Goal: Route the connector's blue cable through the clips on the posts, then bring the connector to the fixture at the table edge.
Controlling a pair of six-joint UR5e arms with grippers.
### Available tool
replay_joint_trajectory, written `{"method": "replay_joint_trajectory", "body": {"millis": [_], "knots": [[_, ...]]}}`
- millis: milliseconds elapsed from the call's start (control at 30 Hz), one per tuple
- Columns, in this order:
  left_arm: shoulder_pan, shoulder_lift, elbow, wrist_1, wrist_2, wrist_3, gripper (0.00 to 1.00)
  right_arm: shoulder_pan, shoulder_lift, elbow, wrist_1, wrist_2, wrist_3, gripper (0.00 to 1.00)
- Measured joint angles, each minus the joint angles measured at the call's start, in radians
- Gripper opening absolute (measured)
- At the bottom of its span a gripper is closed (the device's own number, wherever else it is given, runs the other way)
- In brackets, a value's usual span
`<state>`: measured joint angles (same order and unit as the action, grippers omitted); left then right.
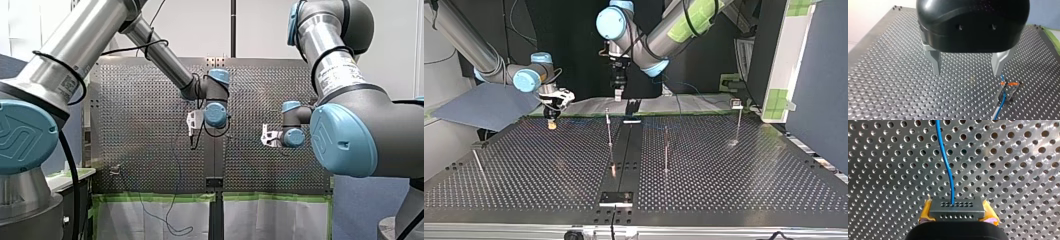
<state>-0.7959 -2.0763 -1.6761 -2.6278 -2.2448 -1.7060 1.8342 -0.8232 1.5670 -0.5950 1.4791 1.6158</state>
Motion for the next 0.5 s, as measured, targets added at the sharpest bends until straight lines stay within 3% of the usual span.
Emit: {"method": "replay_joint_trajectory", "body": {"millis": [233,500], "knots": [[0.006,0.058,-0.058,0.019,0.039,-0.058,1.00,0.002,0.000,0.000,0.013,0.000,0.000,0.00],[0.008,0.128,-0.128,0.024,0.048,-0.127,1.00,0.004,0.000,0.000,0.022,0.000,0.000,0.00]]}}
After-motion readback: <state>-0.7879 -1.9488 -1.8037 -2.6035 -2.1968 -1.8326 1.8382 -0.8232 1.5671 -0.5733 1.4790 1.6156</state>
